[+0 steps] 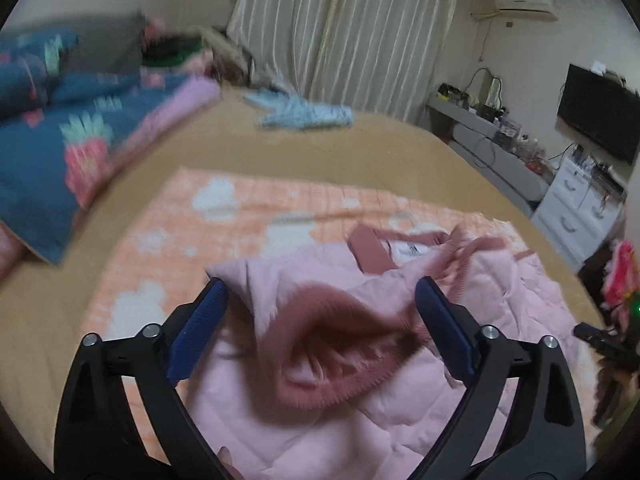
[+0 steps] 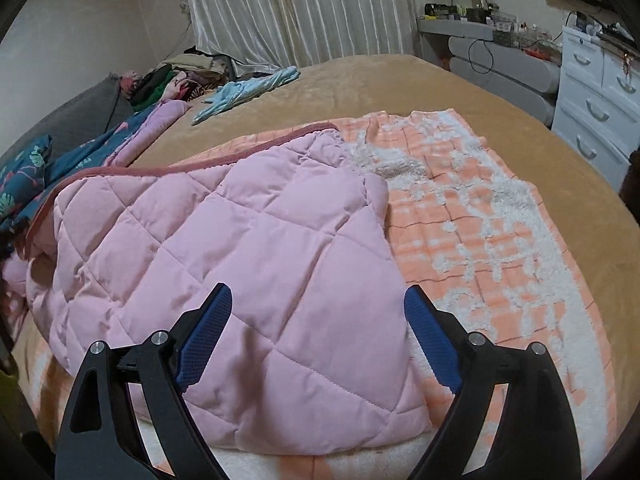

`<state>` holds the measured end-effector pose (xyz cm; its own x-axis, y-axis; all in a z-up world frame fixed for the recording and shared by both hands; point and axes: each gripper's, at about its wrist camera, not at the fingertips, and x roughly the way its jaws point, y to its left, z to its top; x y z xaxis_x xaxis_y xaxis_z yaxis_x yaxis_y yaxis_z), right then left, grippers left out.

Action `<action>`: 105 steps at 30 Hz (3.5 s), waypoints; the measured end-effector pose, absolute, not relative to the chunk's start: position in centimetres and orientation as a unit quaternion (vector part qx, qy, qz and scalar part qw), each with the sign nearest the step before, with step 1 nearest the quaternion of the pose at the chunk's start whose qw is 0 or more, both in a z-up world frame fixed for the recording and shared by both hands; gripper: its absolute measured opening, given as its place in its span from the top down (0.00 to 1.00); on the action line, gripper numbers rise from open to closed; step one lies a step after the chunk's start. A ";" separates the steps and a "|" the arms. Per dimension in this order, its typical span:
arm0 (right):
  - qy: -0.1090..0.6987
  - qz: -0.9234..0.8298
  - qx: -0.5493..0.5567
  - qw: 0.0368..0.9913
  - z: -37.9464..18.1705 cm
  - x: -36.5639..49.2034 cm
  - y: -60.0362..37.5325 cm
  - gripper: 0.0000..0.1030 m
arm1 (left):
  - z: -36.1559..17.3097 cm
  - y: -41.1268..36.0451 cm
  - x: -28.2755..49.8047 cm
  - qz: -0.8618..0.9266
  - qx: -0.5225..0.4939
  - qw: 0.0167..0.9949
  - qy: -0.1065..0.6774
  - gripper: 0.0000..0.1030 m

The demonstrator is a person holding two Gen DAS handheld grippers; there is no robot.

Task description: Fold large clothes

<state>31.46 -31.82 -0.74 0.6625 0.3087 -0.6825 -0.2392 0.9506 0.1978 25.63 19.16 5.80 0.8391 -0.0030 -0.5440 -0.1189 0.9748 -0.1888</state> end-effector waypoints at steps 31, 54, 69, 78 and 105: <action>0.328 0.111 0.070 0.936 0.3 36.8 -31.7 0.83 | -0.2 20.9 29.8 0.067 -0.147 0.928 0.335 0.89; 0.417 0.073 0.059 0.904 -6.0 41.2 -31.0 0.64 | -4.9 20.5 34.5 0.101 -0.092 0.907 0.397 0.80; 0.389 0.073 0.092 0.914 -2.9 34.3 -33.0 0.04 | -1.0 19.8 29.4 0.102 -0.098 0.918 0.371 0.09; 0.390 0.068 0.105 0.912 -2.9 30.4 -33.6 0.04 | 0.3 19.1 25.3 0.107 -0.105 0.918 0.366 0.09; 0.429 0.063 0.220 0.874 -6.2 29.2 -33.3 0.04 | -8.0 20.6 22.9 0.076 -0.433 0.811 0.386 0.09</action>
